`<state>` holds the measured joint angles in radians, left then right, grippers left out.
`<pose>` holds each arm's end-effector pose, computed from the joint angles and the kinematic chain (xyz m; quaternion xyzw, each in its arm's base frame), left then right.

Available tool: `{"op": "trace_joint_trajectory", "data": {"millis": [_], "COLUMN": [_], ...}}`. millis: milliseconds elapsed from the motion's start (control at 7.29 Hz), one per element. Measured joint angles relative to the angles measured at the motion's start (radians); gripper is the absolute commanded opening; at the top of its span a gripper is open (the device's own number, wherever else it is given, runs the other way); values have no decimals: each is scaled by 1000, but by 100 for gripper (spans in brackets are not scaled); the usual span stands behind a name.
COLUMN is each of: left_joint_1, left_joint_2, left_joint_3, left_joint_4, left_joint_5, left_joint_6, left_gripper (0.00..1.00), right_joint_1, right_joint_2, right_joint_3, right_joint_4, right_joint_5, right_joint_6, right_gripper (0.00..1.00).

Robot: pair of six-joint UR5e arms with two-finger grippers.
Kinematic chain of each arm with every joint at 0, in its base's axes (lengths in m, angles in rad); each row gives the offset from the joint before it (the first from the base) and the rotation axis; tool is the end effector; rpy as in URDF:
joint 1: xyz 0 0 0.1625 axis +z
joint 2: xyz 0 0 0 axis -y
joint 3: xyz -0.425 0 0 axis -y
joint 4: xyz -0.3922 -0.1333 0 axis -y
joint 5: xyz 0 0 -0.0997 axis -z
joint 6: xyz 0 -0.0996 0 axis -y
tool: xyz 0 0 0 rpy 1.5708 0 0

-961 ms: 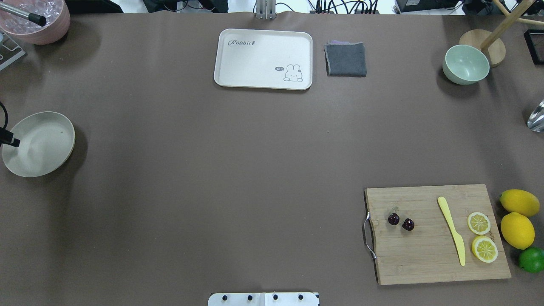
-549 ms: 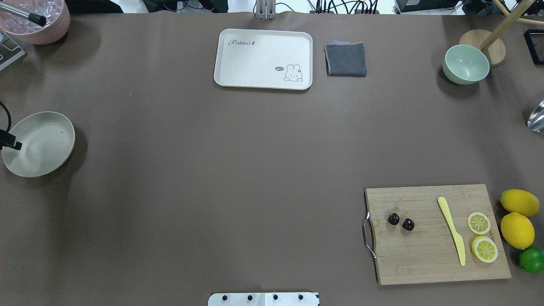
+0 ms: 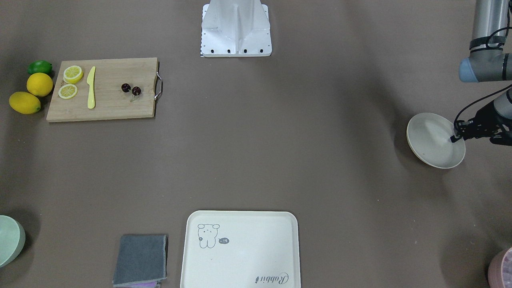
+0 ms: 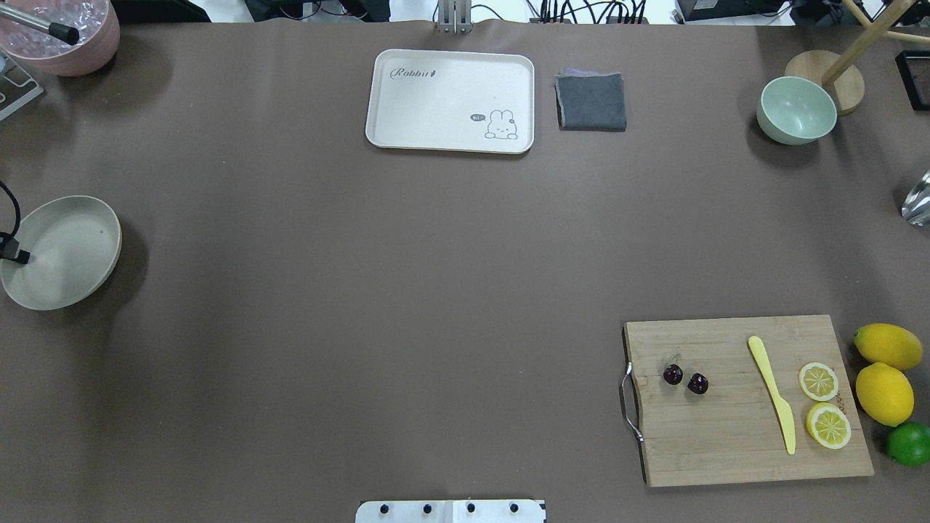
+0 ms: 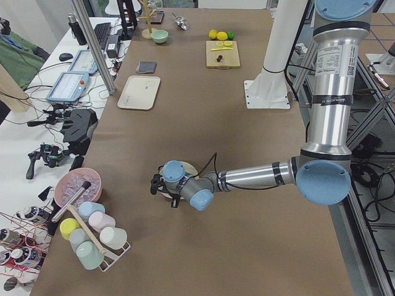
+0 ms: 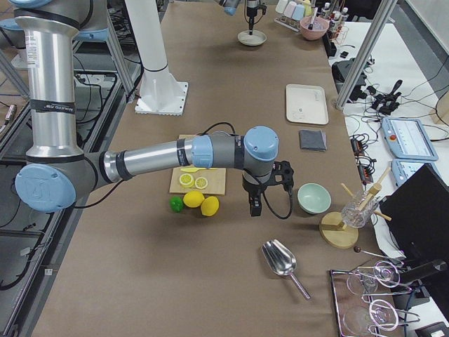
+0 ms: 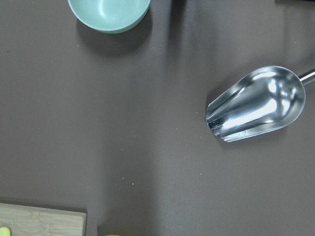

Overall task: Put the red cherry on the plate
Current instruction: 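Drag the white plate with the left gripper toward the table center, then slide the plate below the tray with left gripper while right arm reaches out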

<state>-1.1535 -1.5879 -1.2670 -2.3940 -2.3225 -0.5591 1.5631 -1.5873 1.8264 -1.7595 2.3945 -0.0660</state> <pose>0.1455 -0.4894 0.7099 0.0517 0.4282 0.0335 0.9016 0.0566 -0.4775 0.5571 0.0347 -0.3993 -0.0438 0.9151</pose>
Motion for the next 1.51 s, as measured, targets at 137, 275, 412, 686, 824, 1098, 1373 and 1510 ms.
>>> {"op": "trace_joint_trajectory", "data": {"millis": [137, 275, 412, 686, 824, 1098, 1373, 1510], "left_joint_1": [-11, -26, -41, -64, -90, -133, -98, -26], "left_joint_2": [-1, -6, -12, -29, -48, -119, -185, -207], "left_joint_3": [-12, -25, -33, -40, -41, -50, -121, -186], "left_joint_4": [5, 17, 30, 53, 80, 125, 129, 127], "left_joint_5": [-10, -28, -44, -75, -124, -213, -208, -148], "left_joint_6": [-1, -4, -5, -6, -7, -84, -322, -476], "left_gripper": [0, 0, 0, 0, 0, 0, 0, 0], "right_joint_1": [0, 0, 0, 0, 0, 0, -1, -8], "right_joint_2": [1, 2, 2, 3, 4, 3, -9, -8], "right_joint_3": [0, 0, 2, 6, 6, 6, 0, 0], "right_joint_4": [0, 1, 1, 1, 1, 3, 55, 72], "right_joint_5": [0, -1, -1, -1, -1, 1, 0, 1], "right_joint_6": [0, 0, 0, 0, 1, 1, 1, 14], "right_gripper": [100, 100, 100, 100, 100, 100, 100, 100]}}
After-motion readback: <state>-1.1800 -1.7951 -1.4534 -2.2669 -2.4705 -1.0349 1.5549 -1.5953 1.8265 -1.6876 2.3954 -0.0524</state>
